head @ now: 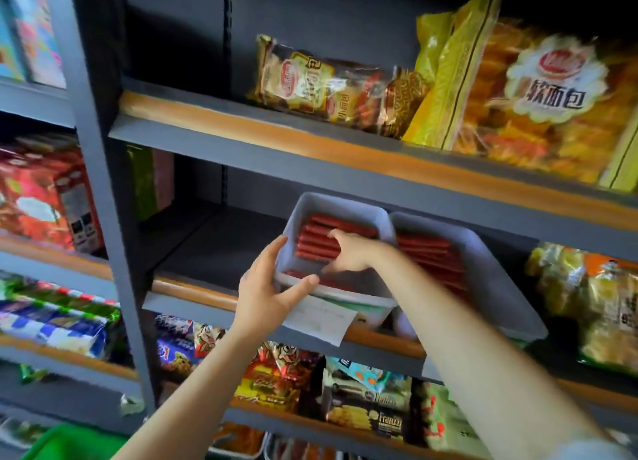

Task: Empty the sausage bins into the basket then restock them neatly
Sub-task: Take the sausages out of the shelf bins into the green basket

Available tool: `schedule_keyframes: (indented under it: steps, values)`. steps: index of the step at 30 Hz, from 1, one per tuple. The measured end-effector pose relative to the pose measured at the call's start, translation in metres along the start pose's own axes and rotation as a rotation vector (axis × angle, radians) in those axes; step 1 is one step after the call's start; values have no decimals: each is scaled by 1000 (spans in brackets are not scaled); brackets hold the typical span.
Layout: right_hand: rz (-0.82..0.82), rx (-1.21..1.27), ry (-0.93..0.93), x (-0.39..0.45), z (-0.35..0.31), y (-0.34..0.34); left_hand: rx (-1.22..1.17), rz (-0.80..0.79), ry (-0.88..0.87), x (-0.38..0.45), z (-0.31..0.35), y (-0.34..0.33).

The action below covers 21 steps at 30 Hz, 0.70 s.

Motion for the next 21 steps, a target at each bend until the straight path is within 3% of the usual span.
schedule_keyframes:
  steps: [9, 21]
  values:
    - [25, -195, -180, 47, 27, -8, -86, -6, 11, 1, -2, -1]
    - [-75, -254, -129, 38, 14, -17, -42, -21, -4, -2, 8, 3]
Point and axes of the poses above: each hand's wrist, its own x-axis towards the middle knuckle, its own y-axis out of the back of the hand, z = x × y, the point moved 10 cm from there along x, towards the middle knuckle, and after that the axes turned 7 degrees about x, right-handed, at the moved point
